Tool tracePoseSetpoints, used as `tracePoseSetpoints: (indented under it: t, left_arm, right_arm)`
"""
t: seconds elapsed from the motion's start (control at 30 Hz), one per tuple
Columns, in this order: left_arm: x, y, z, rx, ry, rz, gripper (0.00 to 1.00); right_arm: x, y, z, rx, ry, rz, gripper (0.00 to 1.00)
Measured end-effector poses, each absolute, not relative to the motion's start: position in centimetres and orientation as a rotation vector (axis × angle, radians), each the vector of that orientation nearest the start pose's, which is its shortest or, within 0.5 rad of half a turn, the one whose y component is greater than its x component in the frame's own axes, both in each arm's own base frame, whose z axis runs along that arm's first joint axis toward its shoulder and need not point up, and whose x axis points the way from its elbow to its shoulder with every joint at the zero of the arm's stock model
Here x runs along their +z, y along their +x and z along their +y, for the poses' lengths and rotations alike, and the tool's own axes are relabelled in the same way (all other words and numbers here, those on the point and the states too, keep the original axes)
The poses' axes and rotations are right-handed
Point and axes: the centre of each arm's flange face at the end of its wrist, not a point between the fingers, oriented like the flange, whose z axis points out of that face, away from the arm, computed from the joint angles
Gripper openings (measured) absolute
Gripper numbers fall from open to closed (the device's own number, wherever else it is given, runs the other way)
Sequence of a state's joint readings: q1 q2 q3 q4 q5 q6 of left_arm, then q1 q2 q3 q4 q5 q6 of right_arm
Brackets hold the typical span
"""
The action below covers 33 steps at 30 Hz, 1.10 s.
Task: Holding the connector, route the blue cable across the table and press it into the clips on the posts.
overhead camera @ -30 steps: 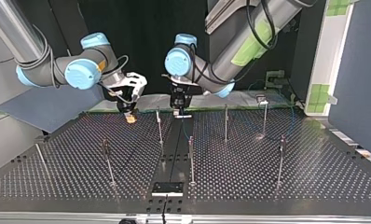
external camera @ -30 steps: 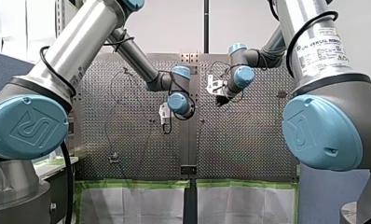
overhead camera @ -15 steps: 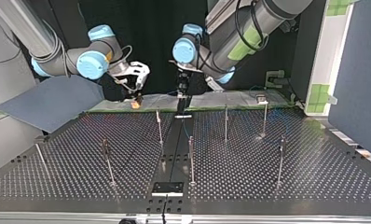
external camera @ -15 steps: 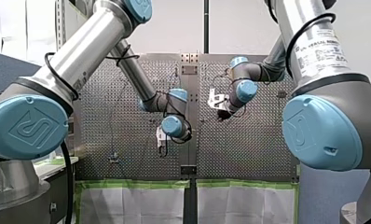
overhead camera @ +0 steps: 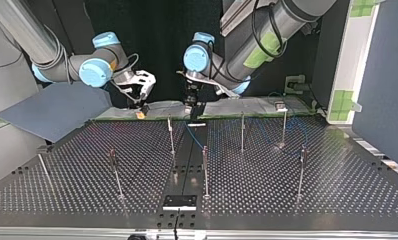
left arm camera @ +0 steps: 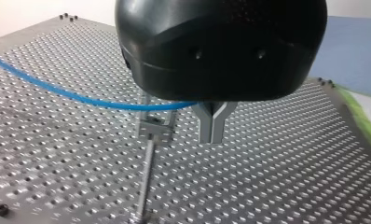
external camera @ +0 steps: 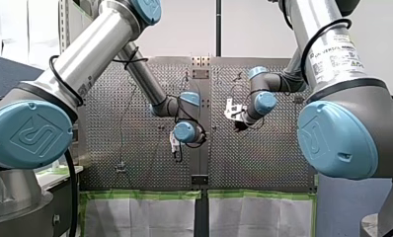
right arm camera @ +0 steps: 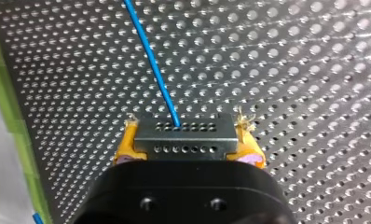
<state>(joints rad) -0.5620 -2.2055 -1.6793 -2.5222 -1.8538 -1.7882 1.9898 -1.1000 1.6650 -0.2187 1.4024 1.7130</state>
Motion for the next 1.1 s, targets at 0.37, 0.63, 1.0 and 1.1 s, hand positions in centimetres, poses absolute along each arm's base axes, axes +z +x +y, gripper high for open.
tracePoseSetpoints:
  t: [0.37,0.63,1.0,1.1]
  left_arm:
    - [12.3,49.9,-43.0,-0.320,0.079,1.722,0.02]
    - [14.2,52.9,-43.5,-0.323,0.055,1.680,0.02]
    - [17.0,56.2,-43.2,-0.338,0.033,1.626,0.02]
    - [17.7,57.1,-42.9,-0.339,0.029,1.620,0.02]
  right_arm:
    - [20.3,36.3,-48.9,-1.989,-2.459,1.637,0.00]
    - [19.4,35.6,-50.2,-1.979,-2.460,1.662,0.00]
    - [20.1,35.1,-52.5,-2.027,-2.438,1.675,0.00]
    - [20.3,35.1,-53.3,-2.042,-2.431,1.674,0.00]
